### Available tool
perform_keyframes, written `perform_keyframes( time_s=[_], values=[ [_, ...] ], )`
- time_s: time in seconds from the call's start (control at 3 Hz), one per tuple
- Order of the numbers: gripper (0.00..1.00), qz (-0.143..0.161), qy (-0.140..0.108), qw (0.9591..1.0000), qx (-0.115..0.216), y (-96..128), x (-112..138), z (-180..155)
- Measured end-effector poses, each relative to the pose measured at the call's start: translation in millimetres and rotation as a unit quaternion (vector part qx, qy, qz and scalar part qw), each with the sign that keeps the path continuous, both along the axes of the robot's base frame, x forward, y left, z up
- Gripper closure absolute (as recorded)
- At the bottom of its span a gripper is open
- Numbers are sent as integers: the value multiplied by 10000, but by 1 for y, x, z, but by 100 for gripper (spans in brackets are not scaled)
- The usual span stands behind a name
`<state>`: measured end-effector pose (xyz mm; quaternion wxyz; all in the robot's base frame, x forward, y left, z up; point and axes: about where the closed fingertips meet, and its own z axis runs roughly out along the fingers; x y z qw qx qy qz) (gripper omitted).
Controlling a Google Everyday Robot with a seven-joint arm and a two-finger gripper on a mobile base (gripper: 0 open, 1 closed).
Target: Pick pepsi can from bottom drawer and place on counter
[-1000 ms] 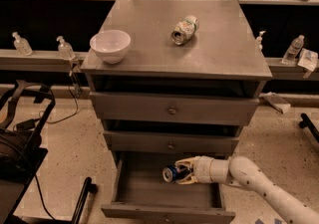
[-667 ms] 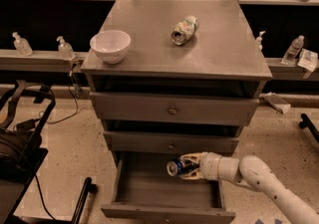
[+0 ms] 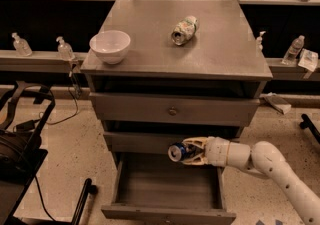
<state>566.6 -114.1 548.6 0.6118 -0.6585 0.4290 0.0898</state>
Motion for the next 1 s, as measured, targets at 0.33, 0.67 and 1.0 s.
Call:
perform_keyframes(
  time_s=[0.33,0.67,1.0],
  values=[
    [100,0,0,10000,0,0,0,0],
    [100,118,-146,9989,430,-8,7,32],
    [100,178,-545,9960,684,-31,13,96]
  ],
)
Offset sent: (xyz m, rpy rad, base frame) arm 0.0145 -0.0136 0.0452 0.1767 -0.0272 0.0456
